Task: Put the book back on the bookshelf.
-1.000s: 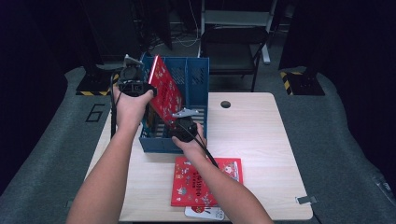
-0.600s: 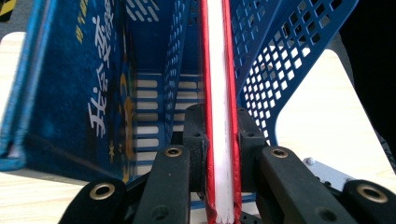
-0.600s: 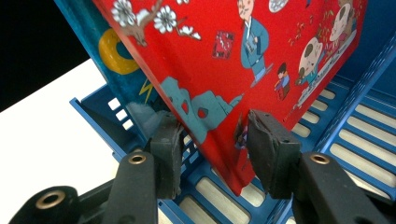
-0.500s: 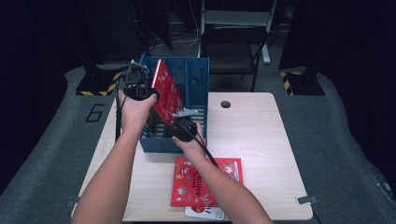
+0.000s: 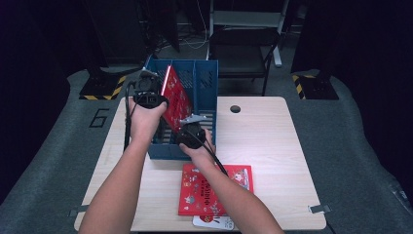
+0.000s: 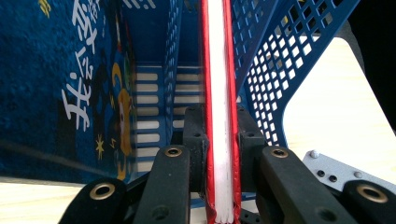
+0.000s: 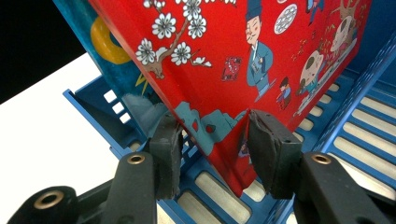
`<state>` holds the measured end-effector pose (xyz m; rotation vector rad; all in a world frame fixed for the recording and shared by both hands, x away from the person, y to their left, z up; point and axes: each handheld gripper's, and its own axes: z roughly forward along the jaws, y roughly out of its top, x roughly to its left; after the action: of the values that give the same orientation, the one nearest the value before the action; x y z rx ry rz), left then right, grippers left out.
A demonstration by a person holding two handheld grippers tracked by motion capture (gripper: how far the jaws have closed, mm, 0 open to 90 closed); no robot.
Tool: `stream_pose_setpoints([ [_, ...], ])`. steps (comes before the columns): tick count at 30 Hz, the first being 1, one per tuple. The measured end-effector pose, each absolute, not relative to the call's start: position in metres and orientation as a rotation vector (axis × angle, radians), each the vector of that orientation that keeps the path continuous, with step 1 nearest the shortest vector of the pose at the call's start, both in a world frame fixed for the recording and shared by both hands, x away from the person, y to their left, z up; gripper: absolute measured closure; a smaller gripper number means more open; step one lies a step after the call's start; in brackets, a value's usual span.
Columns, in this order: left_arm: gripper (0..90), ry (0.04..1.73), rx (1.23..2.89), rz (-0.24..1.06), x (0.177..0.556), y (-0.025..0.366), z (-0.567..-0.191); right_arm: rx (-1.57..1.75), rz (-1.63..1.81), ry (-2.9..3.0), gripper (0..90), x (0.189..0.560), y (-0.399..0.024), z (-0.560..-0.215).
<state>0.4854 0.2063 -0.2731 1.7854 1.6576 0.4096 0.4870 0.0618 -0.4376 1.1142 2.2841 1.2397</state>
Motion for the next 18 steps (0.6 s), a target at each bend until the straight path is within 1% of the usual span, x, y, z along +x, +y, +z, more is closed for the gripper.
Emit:
stream_pose_setpoints([
  [18, 79.1, 1.667, 1.82, 0.386, 0.494, 0.196, -0.29, 1.104, 1.205, 2.298, 54.3, 0.487, 0.059, -0.445],
])
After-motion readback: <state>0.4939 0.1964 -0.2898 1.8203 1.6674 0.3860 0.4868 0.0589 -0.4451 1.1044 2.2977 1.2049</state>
